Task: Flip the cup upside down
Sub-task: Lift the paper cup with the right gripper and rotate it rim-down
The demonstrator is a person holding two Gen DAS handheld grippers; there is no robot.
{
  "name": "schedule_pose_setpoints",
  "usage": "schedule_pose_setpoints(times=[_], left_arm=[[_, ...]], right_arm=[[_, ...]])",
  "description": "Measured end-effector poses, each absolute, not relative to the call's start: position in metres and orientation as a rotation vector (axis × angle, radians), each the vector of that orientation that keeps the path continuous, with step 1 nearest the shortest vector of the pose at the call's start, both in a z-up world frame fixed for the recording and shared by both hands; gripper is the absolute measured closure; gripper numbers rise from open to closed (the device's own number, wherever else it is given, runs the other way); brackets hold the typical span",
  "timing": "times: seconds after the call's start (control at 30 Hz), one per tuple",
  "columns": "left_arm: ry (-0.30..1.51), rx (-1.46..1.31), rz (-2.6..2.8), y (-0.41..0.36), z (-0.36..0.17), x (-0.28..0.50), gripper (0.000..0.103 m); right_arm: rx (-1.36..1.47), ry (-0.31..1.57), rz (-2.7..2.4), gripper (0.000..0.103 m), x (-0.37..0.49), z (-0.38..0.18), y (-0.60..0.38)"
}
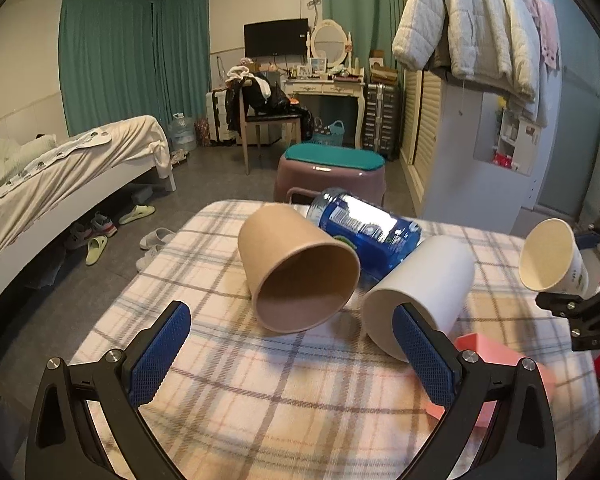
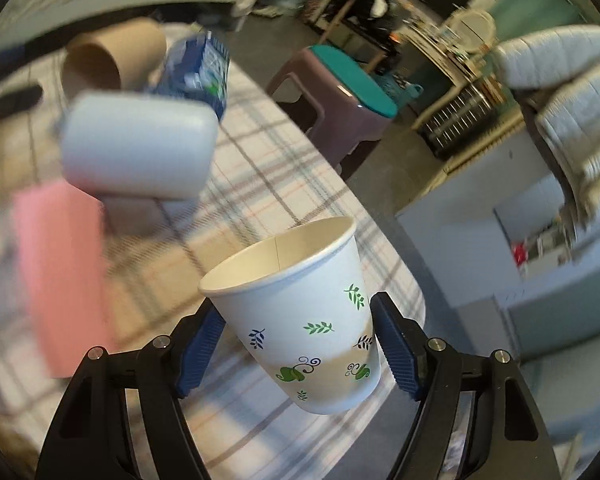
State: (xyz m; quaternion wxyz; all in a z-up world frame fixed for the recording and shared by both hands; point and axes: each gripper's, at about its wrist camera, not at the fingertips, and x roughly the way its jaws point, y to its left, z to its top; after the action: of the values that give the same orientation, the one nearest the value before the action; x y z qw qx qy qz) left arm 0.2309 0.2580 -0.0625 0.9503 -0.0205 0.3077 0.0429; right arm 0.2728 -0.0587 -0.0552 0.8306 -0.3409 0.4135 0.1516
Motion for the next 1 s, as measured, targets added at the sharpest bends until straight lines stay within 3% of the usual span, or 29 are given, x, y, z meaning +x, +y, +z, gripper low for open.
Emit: schedule_pose_setpoints(times=[0.43, 0.77, 1.0], left_arm=[[0.524, -0.116, 0.011, 0.303, -0.026, 0.164, 0.000], [0.542, -0.130, 0.018, 0.360, -0.041, 0.138, 0.000], [0.588, -0.126, 0.043, 0.393, -0.066, 0.141, 0.000]], right_arm=[[-0.438, 0.884, 0.278, 0.030, 0.148, 0.014, -0.002], [0.135, 1.024, 0.263, 0.030, 0.135, -0.037, 0.055], [0.186, 1.139, 0.220, 0.030, 0.165, -0.080, 0.099]])
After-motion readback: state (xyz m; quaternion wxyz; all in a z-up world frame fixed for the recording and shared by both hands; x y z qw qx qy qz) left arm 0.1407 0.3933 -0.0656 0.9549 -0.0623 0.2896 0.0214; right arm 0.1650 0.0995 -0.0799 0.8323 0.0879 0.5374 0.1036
